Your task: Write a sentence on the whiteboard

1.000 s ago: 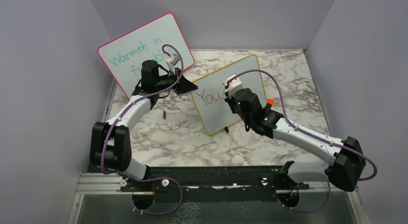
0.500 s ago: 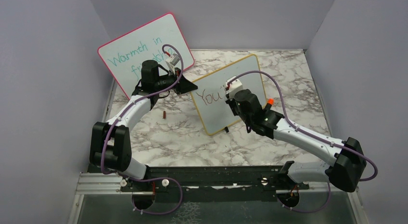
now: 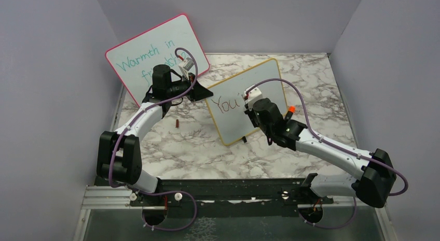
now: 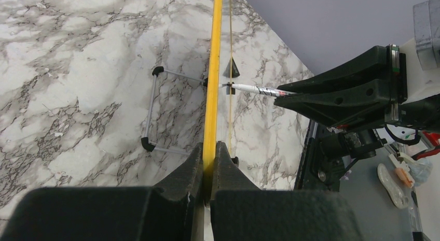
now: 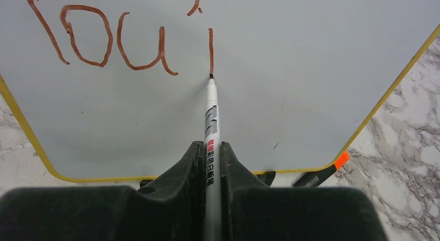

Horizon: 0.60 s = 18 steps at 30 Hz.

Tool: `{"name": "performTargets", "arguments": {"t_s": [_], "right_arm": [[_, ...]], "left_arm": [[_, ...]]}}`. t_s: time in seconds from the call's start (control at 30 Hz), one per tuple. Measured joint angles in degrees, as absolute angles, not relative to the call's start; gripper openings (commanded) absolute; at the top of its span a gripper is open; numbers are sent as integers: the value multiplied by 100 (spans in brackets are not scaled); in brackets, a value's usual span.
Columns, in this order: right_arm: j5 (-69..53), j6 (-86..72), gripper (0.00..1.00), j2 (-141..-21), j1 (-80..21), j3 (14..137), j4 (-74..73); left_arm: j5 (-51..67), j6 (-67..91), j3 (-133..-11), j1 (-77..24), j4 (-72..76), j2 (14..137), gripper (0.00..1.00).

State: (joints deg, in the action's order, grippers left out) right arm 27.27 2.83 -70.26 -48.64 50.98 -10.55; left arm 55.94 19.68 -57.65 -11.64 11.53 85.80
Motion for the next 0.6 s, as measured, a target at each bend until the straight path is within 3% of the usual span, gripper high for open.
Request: {"name": "performTargets", "arguments": {"t_s": [0.6], "right_arm": [[2764, 462, 1, -7061, -4862, 5100, -609]], "left_arm": [[5594, 1962, -5774, -1164, 1140, 8586, 0]]}}
